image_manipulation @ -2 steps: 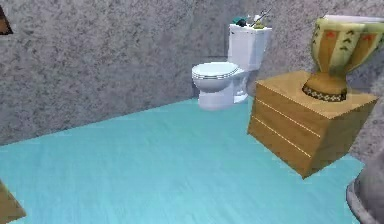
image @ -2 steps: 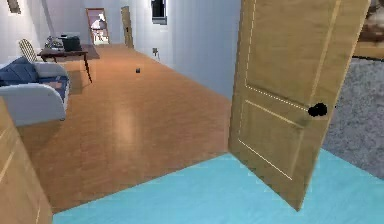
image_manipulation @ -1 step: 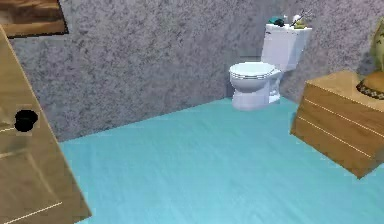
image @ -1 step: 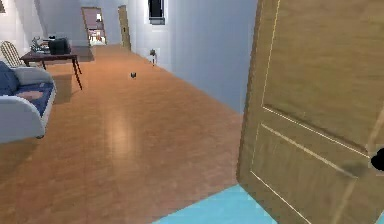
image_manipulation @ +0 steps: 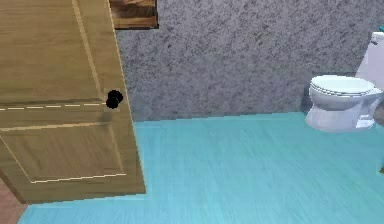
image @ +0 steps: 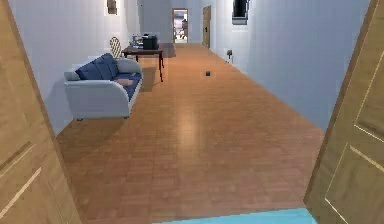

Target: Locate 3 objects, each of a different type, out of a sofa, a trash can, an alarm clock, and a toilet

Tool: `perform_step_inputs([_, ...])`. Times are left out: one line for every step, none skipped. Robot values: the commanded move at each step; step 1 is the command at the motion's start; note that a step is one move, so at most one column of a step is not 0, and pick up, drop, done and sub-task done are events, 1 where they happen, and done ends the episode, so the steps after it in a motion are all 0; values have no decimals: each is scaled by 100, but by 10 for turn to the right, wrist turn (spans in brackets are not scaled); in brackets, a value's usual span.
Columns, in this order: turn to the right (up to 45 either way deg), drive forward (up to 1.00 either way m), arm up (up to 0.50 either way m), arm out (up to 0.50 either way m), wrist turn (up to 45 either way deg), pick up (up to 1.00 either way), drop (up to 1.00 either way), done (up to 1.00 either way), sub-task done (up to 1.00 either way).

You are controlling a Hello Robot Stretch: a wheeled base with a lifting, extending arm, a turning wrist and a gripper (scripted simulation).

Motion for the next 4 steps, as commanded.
perform_step_inputs([0,5,0,0,0,0,0,0,0])
perform_step_inputs([-60,0,0,0,0,0,0,0,0])
perform_step_inputs([0,50,0,0,0,0,0,0,0])
perform_step_inputs([-120,0,0,0,0,0,0,0,0])
